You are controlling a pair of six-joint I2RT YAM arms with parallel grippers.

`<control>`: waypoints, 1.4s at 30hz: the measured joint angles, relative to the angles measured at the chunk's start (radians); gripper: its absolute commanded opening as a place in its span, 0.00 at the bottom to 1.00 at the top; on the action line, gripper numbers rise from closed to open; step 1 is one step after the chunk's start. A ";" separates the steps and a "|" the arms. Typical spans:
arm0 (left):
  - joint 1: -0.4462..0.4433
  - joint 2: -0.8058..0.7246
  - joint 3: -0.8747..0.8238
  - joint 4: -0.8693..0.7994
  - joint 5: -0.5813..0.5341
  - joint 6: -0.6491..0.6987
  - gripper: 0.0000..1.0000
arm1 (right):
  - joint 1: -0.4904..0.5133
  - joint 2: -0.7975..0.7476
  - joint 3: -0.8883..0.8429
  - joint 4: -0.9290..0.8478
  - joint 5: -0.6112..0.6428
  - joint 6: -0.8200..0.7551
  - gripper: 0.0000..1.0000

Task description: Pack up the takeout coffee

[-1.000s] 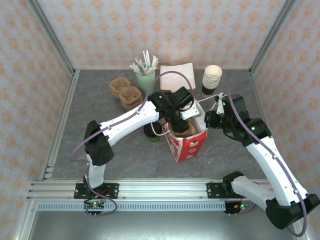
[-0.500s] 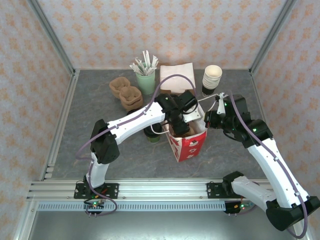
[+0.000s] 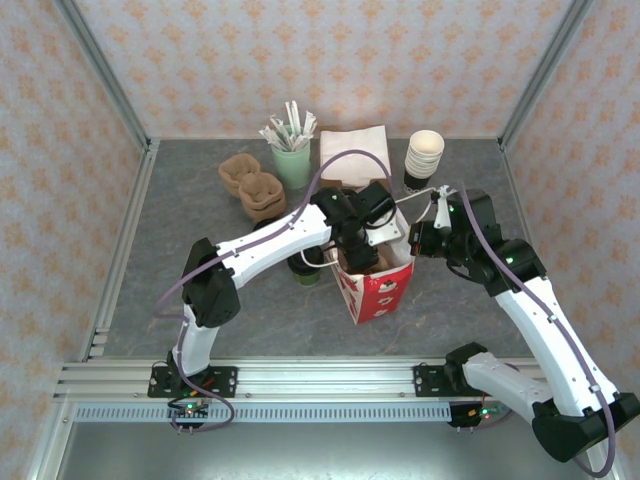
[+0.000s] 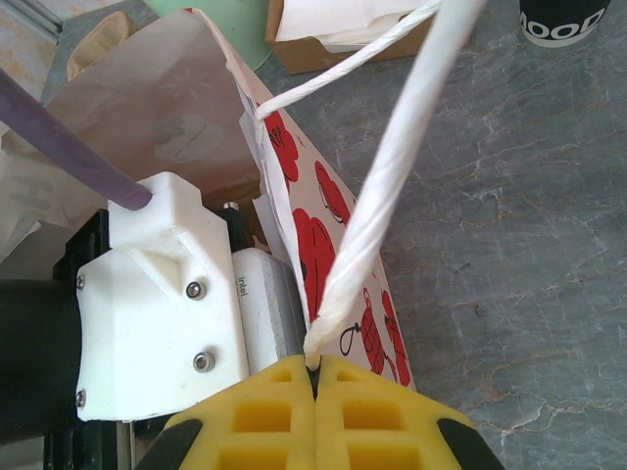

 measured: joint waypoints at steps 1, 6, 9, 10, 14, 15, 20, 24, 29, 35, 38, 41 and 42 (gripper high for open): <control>0.000 0.003 0.000 -0.002 -0.003 0.001 0.35 | 0.000 0.000 0.000 0.000 0.000 0.000 0.00; 0.000 0.024 0.000 -0.007 -0.009 0.002 0.35 | 0.000 -0.005 0.000 0.003 -0.003 0.007 0.00; -0.002 0.044 0.000 -0.009 -0.013 0.002 0.36 | 0.000 -0.013 0.000 0.013 -0.009 0.008 0.00; -0.002 0.050 0.000 -0.011 -0.014 0.002 0.36 | 0.000 -0.015 0.000 0.013 -0.010 0.008 0.00; -0.005 0.069 0.000 -0.012 -0.015 0.005 0.37 | 0.000 -0.016 0.000 0.016 -0.020 0.013 0.00; -0.006 0.072 0.000 -0.013 -0.015 0.006 0.38 | 0.000 -0.016 0.000 0.018 -0.023 0.015 0.00; -0.006 0.076 0.000 -0.014 -0.014 0.009 0.37 | -0.001 -0.016 0.000 0.021 -0.029 0.022 0.00; -0.006 0.076 0.000 -0.014 -0.009 0.009 0.37 | -0.001 -0.016 -0.002 0.022 -0.033 0.023 0.00; -0.006 0.076 -0.003 -0.004 0.009 0.010 0.37 | -0.001 -0.016 -0.006 0.024 -0.034 0.023 0.00; -0.006 0.076 -0.012 0.015 0.029 0.011 0.37 | -0.001 -0.018 -0.014 0.029 -0.034 0.023 0.00; -0.006 0.076 -0.019 0.025 0.035 0.014 0.37 | -0.001 -0.019 -0.015 0.029 -0.034 0.023 0.00; -0.005 0.076 -0.031 0.039 0.044 0.018 0.37 | -0.001 -0.019 -0.015 0.029 -0.034 0.023 0.00; -0.005 0.076 -0.037 0.044 0.048 0.018 0.38 | -0.001 -0.019 -0.015 0.029 -0.034 0.023 0.00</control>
